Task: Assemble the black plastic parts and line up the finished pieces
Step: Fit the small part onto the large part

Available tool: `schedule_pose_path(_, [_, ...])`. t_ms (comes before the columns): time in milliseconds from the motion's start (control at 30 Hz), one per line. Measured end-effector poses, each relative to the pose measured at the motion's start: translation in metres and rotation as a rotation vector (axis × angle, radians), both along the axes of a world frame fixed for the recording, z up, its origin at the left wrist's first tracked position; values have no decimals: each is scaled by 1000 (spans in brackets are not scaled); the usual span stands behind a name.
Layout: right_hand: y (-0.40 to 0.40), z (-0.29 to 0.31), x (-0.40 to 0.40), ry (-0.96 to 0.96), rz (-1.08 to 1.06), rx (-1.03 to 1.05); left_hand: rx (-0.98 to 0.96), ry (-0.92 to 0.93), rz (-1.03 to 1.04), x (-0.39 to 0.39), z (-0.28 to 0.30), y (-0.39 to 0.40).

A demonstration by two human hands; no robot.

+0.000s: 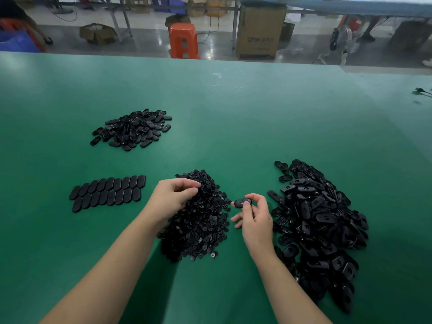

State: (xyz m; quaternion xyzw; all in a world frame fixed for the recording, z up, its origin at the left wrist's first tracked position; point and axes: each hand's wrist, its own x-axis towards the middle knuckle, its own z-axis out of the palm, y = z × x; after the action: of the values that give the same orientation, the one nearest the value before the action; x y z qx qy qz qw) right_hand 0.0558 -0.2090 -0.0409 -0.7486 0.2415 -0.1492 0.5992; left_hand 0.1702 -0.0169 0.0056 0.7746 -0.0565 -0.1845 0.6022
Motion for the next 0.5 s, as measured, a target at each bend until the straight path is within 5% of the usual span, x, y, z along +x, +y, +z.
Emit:
schedule_pose_path(233, [1, 2, 0, -25, -21, 31, -316, 292, 10, -21, 5, -40])
schedule_pose_path(500, [0, -1, 1, -32, -48, 36, -351, 419, 35, -31, 5, -72])
